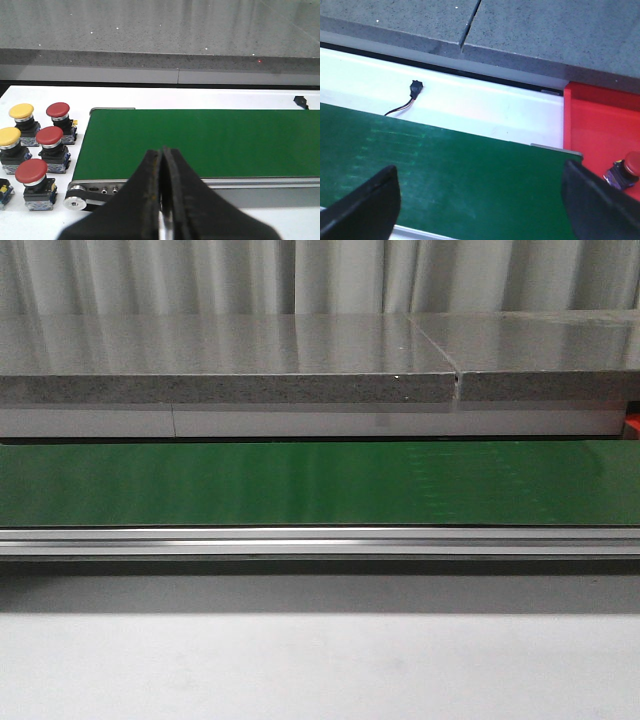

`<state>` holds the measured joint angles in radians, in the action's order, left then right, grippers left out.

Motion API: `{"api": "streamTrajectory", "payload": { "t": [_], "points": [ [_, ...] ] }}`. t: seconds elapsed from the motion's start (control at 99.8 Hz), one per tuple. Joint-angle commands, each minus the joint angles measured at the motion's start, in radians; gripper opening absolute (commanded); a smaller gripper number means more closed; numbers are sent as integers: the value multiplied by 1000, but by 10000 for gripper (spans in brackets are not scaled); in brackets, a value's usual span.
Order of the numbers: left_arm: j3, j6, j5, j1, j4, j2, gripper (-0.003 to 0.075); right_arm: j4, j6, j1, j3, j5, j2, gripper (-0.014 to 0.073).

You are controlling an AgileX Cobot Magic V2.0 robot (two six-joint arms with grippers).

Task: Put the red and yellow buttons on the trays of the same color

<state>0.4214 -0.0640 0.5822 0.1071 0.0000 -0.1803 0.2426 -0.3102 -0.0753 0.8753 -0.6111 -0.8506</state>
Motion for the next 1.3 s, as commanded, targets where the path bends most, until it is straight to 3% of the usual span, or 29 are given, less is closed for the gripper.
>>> {"api": "streamTrajectory", "payload": {
  "t": [0.0, 0.09, 0.301, 1.293],
  "points": [
    [27, -1, -73, 7, 0, -11, -19, 11, -13, 1, -26, 51, 79, 543],
    [27, -1, -73, 7, 0, -11, -19, 11, -13, 1, -77, 48, 150, 387],
    [27, -1, -73, 7, 0, -11, -19, 11, -13, 1, -149, 48, 248, -77],
    [27, -1, -68, 7, 0, -11, -18, 11, -13, 1, -155, 36, 254, -69]
  ]
}}
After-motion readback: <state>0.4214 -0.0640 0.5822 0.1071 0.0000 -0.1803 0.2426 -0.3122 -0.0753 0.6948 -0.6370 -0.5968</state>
